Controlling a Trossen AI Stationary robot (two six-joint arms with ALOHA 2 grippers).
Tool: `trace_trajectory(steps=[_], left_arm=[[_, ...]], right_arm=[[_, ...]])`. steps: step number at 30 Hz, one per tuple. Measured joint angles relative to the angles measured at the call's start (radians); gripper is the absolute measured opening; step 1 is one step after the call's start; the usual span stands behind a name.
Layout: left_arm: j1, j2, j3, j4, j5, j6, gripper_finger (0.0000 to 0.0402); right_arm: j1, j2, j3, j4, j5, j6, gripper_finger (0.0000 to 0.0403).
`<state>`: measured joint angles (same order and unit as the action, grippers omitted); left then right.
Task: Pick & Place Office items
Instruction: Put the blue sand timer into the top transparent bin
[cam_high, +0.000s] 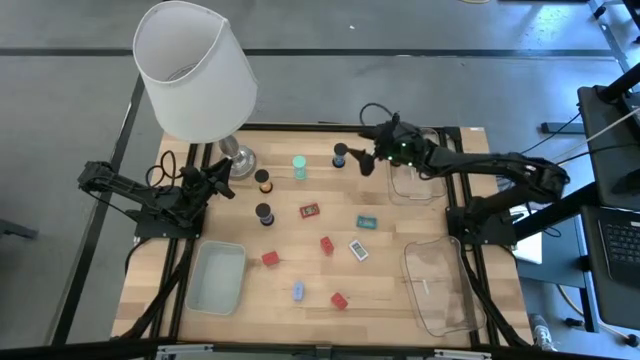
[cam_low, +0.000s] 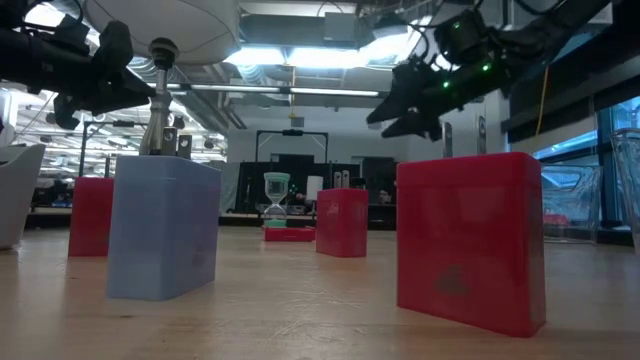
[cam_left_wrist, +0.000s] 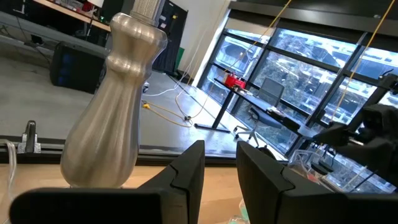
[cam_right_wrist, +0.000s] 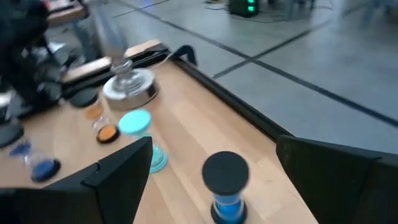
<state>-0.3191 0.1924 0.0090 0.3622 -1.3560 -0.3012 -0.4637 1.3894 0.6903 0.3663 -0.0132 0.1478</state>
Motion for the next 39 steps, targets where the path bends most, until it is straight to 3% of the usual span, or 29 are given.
trace_trajectory(steps=[8, 14, 21, 31, 39], left_arm=[[0.0, 0.0, 0.0, 0.0, 0.0, 0.0, 0.0088], [0.0, 0.0, 0.0, 0.0, 0.0, 0.0, 0.0088], [0.0, 0.0, 0.0, 0.0, 0.0, 0.0, 0.0088], [0.0, 0.0, 0.0, 0.0, 0.0, 0.0, 0.0088], [0.0, 0.0, 0.0, 0.0, 0.0, 0.0, 0.0088]], right_arm=[[0.045, 0.139, 0.0, 0.113, -0.014, -0.232, 0.0345], [0.055, 0.165, 0.0, 0.157, -0.024, -0.235, 0.035], [0.051, 0.165, 0.0, 0.166, -0.051, -0.234, 0.0393], [-0.014, 0.177, 0.0, 0.166, -0.053, -0.015, 0.0398], [-0.039, 0.178, 0.0, 0.165, -0.128, 0.106, 0.0399]])
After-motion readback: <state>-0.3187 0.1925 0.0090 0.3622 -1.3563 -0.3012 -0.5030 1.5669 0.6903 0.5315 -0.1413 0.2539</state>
